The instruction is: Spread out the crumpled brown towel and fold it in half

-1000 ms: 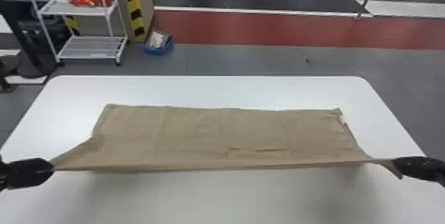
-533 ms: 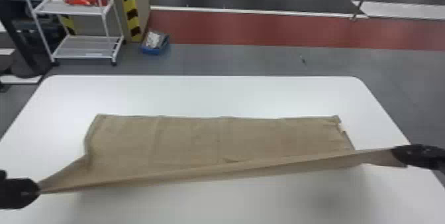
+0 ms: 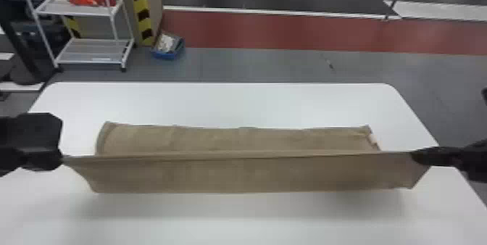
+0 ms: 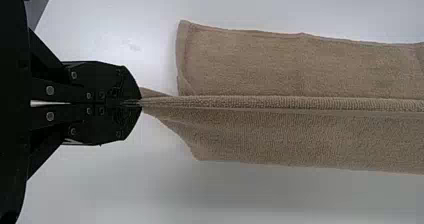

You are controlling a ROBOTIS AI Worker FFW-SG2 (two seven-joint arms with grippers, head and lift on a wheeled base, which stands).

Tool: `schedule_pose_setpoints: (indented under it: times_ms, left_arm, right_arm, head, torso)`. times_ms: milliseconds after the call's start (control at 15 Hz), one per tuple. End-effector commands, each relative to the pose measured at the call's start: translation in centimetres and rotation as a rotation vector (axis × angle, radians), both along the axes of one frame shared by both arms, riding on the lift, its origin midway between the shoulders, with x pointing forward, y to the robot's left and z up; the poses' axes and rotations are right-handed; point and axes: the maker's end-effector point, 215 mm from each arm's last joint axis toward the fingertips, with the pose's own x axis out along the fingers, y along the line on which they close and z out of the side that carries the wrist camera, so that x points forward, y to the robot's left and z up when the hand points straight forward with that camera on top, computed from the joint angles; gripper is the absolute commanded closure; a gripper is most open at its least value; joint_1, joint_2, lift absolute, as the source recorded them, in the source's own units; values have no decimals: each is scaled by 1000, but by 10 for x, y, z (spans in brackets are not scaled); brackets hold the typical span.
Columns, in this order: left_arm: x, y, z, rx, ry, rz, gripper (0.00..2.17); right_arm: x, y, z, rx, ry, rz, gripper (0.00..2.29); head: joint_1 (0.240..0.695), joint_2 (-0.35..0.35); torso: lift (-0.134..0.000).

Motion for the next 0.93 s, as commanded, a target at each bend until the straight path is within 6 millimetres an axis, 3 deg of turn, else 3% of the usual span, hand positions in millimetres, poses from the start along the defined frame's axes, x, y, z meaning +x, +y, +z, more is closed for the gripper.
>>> schedule_pose_setpoints:
  times_ms: [0, 133, 267, 533, 867]
  left_arm:
    - [-8, 17, -2, 21, 25, 39, 2007]
    - [-37, 44, -8, 61, 54, 73, 2007]
    - [-66, 60, -12, 86, 77, 93, 2007]
    - [-109, 68, -34, 112, 148, 101, 2007]
    - [-115, 64, -51, 140, 188, 174, 2007]
  right_arm:
    - [-1, 0, -1, -2, 4, 3, 1652]
    - [-7, 4, -3, -6, 8, 24, 1652]
    - [-16, 16, -4, -12, 5, 57, 1652]
    - [-17, 32, -9, -7, -4, 99, 1652]
    - [-21, 36, -3, -19, -17, 111, 1652]
  head:
    - [695, -84]
    - [695, -66]
    - [695, -40]
    - [695, 29]
    - [695, 54]
  torso:
    - [-125]
    - [-125]
    - [-125]
    - [-125]
    - [-125]
